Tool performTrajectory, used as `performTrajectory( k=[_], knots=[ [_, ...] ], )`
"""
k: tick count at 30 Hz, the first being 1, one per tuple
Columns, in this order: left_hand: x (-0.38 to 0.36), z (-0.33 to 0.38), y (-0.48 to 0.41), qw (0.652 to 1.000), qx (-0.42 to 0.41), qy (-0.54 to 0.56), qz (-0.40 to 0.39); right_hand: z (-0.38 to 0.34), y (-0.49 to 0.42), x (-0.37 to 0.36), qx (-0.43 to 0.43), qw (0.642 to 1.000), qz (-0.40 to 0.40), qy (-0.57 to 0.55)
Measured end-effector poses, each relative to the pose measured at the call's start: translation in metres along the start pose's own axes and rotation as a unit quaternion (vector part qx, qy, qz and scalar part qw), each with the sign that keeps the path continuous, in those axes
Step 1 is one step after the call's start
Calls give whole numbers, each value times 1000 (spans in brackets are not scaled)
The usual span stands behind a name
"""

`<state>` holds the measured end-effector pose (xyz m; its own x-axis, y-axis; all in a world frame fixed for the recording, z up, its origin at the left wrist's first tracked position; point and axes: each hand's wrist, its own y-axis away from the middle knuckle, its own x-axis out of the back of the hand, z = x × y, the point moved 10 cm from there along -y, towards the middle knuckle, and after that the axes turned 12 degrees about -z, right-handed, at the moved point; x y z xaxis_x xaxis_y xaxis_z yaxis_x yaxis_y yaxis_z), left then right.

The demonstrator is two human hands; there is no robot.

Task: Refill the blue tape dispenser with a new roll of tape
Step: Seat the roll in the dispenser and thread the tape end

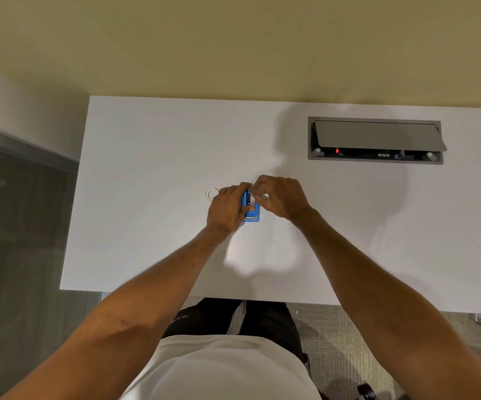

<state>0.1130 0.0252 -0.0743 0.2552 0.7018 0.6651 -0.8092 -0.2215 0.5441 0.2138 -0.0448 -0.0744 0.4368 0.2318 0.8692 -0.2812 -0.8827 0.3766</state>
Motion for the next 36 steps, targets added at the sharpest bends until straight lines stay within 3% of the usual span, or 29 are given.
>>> performTrajectory(
  k=[36],
  knots=[
    [-4, -3, -5, 1000, -8, -15, -1, -1, -10, 4, 9, 1000, -10, 22]
  ],
)
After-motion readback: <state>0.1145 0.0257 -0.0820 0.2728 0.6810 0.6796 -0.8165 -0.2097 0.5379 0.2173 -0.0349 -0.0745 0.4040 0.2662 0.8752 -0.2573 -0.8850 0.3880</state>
